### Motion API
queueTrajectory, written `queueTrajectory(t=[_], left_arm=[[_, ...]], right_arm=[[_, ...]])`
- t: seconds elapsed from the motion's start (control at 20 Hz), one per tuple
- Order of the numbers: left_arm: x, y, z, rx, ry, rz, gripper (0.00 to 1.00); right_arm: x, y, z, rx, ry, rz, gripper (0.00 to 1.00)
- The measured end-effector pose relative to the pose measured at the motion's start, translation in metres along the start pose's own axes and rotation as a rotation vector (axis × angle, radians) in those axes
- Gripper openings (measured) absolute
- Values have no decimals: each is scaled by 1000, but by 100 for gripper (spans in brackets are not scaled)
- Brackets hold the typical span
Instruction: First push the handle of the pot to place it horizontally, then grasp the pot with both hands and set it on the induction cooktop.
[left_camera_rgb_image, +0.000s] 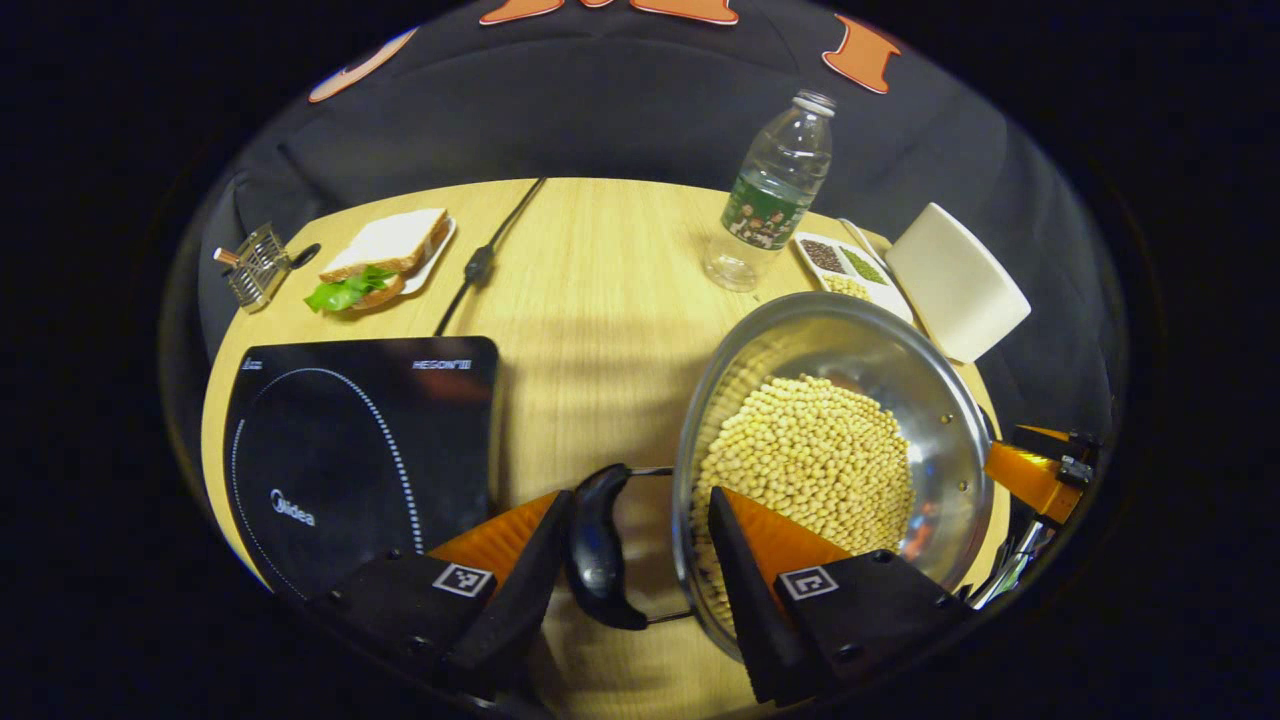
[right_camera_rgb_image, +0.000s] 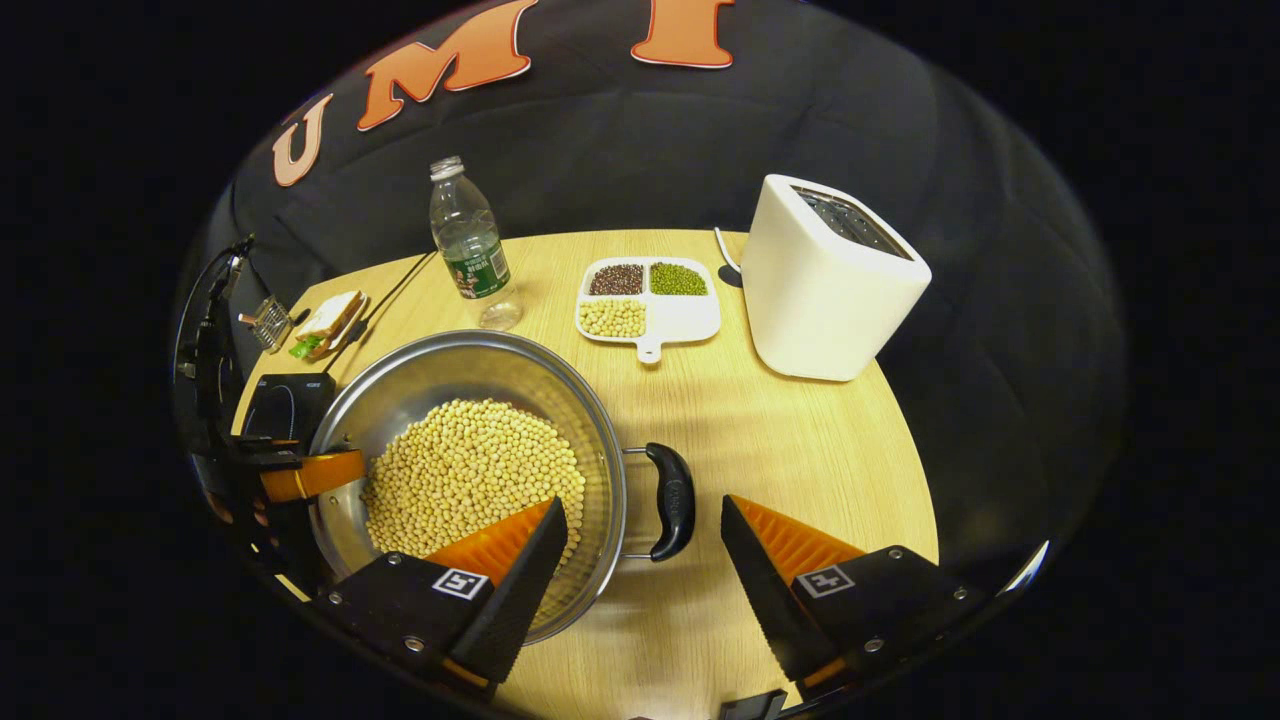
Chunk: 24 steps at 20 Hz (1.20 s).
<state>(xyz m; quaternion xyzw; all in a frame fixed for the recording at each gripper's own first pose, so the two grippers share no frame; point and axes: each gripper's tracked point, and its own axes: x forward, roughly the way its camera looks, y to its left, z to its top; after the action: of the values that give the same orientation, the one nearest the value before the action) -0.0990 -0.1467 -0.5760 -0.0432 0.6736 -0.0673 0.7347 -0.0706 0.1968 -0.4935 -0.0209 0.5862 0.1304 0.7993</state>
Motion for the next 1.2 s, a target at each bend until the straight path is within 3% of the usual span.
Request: queueTrajectory(t=[0.05, 0.2, 0.45, 0.75, 0.85, 1.0, 1.2], left_arm=[[0, 1, -2, 27, 8, 15, 89], [9, -2, 8, 43, -25, 20, 93], [12, -2, 6, 23, -24, 24, 72], [14, -2, 1, 22, -16, 20, 72], [17, -3, 3, 17, -21, 22, 73], [15, -2, 3, 18, -27, 44, 72], [7, 5, 1, 22, -40, 91, 69]], right_arm=[[2, -1, 0, -1, 4, -3, 96], [7, 0, -3, 4, 19, -14, 96], [24, -6, -10, 0, 45, -37, 96], [38, -8, -14, 2, 61, -54, 93], [42, -8, -18, -5, 70, -65, 90], [47, -6, -19, -4, 78, -72, 73], [42, 3, -23, 84, 108, -39, 61]])
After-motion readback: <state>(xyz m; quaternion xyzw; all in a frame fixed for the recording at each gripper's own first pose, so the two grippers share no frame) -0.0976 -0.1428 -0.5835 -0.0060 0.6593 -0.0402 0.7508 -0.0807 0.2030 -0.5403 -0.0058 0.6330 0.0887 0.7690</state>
